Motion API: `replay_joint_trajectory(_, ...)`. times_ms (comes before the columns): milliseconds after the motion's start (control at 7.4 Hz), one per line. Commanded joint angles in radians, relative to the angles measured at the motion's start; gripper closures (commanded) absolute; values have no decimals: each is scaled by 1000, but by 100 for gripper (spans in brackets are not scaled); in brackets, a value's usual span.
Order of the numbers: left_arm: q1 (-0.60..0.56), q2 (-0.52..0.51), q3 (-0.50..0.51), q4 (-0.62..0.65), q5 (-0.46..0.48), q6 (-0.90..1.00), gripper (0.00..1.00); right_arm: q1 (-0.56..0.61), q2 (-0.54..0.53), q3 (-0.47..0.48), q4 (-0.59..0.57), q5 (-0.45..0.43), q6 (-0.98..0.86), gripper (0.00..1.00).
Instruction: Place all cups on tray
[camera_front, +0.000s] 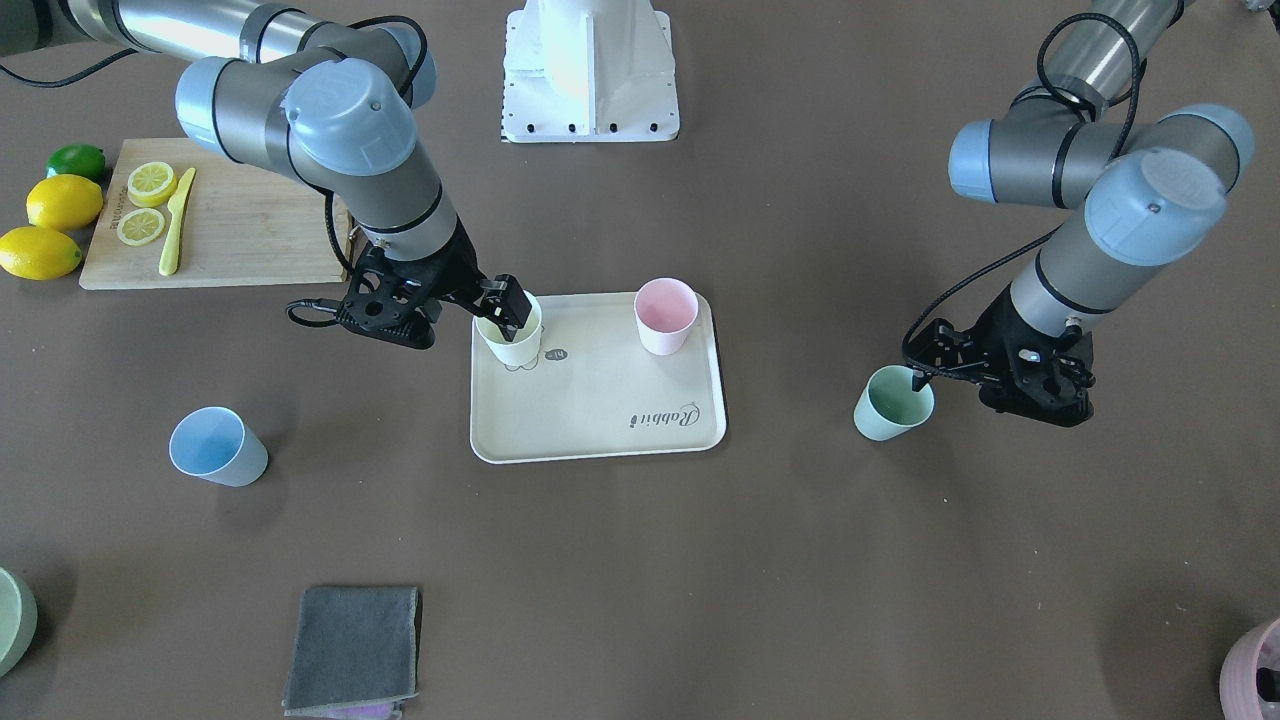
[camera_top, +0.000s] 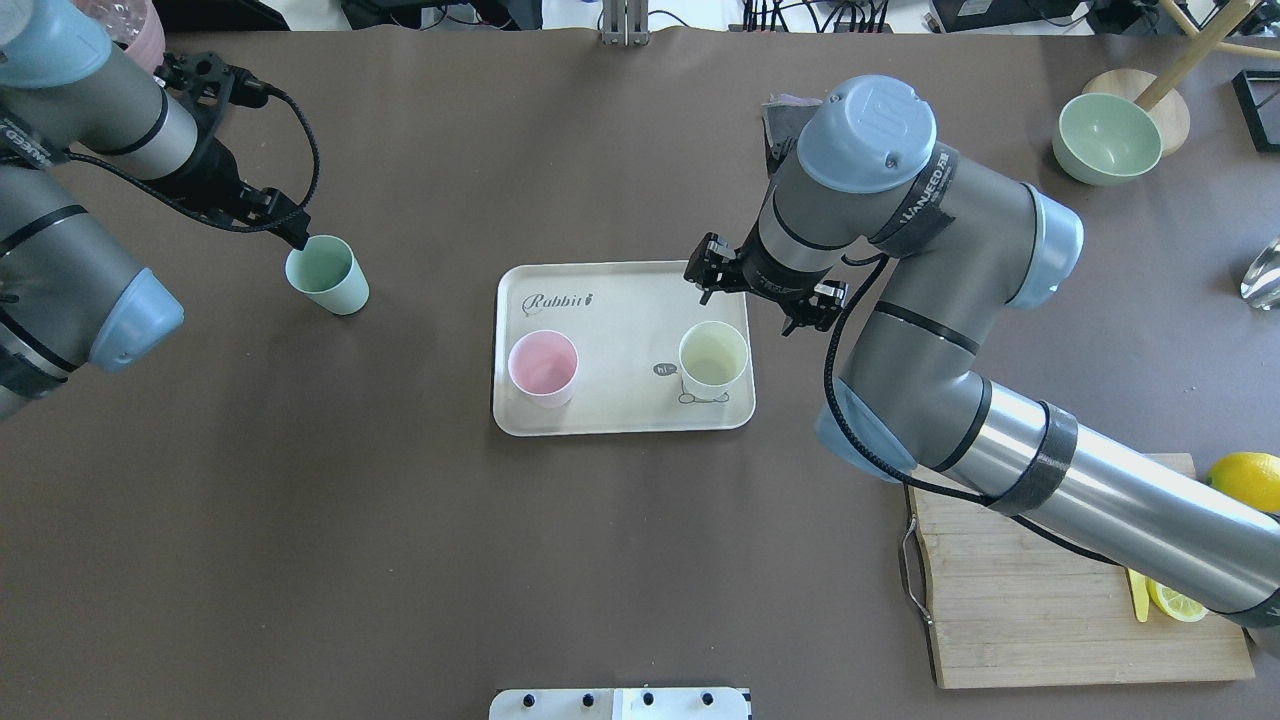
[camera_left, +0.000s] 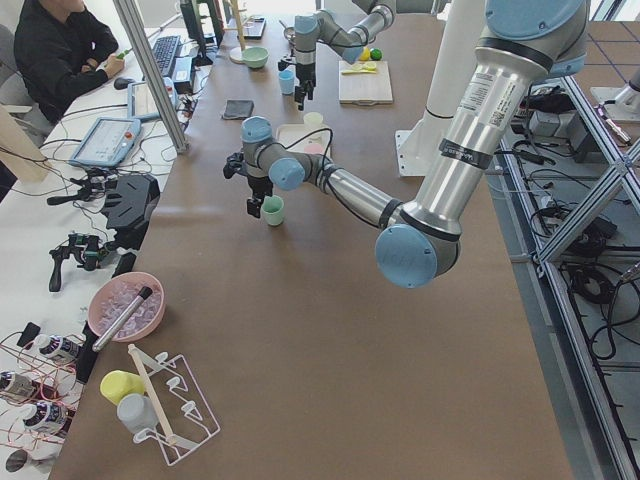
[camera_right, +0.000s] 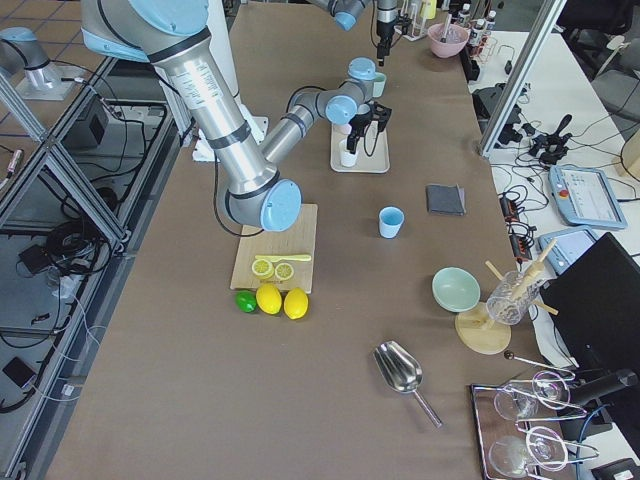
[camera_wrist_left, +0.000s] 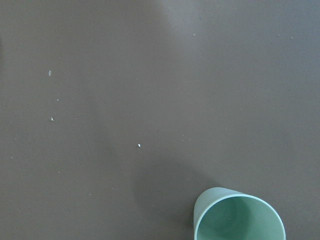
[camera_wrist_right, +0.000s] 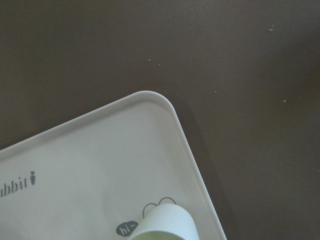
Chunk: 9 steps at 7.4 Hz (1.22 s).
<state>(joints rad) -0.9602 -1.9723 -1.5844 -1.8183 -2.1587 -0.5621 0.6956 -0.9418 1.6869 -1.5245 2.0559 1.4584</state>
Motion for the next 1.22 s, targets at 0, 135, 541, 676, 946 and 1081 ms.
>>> replay_joint_trajectory(0, 21, 3, 65, -80, 2, -21, 3, 44, -6, 14, -2, 35, -3, 0)
replay_joint_trajectory(135, 23, -2, 92, -110, 2, -24, 9, 57, -11, 22, -3, 44, -3, 0)
replay_joint_trajectory(541, 34, -7, 95, -111, 0, -45, 100, 102, -17, 42, -32, 81, -15, 0)
replay_joint_trajectory(676, 40, -8, 93, -111, 0, -48, 100, 116, -31, 75, -87, 81, -89, 0)
replay_joint_trajectory(946, 38, -25, 78, -105, -6, -81, 100, 171, -63, 96, -131, 81, -203, 0)
replay_joint_trajectory(1081, 37, -71, 73, -73, -6, -111, 100, 186, -102, 120, -131, 82, -245, 0)
